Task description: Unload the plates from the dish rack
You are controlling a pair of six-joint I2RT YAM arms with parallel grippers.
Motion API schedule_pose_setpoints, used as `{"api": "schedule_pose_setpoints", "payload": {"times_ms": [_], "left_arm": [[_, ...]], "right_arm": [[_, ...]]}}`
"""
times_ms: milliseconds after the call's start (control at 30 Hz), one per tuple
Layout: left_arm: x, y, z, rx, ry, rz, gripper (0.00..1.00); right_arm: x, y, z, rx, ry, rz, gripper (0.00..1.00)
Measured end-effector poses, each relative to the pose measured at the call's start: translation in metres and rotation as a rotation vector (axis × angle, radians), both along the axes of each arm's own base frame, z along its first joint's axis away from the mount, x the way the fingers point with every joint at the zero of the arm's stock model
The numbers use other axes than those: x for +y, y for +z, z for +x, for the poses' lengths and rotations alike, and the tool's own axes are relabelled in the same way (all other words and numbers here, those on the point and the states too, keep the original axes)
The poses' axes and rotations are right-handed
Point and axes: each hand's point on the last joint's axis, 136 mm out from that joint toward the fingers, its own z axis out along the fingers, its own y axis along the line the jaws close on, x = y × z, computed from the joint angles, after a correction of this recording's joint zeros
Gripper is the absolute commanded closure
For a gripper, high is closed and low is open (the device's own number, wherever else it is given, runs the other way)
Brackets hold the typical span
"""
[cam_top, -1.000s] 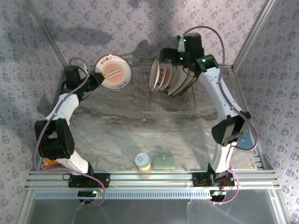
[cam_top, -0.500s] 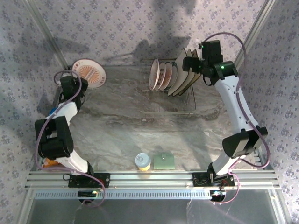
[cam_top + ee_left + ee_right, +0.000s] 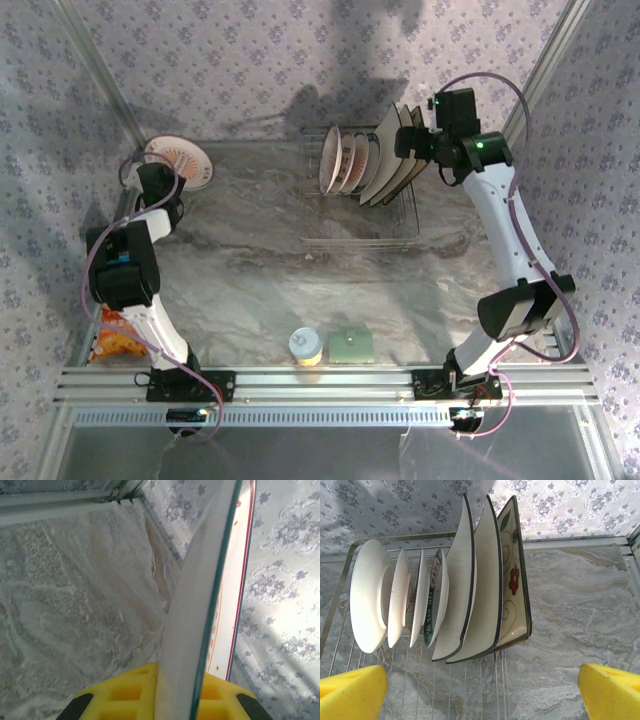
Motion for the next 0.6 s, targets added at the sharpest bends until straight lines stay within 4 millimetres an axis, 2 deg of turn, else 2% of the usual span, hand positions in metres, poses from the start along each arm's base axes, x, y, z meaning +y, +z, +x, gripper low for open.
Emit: {"api": "schedule_pose_setpoints", "payload": {"times_ms": [133, 267, 467, 600], "left_arm": [[0.006, 0.0, 0.007, -0.029, 0.037, -0.011, 1.0], [0.01, -0.017, 0.015, -0.032, 0.068, -0.046, 1.0], [0.014, -0.049, 0.015, 0.015, 0.107, -0.083, 1.0], [0.019, -0.048, 0.022, -0.002, 0.132, -0.108, 1.0]], "right_arm": [[0.001, 0.012, 0.003, -0.013, 0.002, 0.001, 0.0], [0.006, 0.019, 0.011, -0.014, 0.006, -0.005, 0.0], [0.023, 0.009, 0.013, 0.036, 0.029, -0.037, 0.0], [0.031, 0.004, 0.01, 0.06, 0.041, -0.056, 0.0]]}}
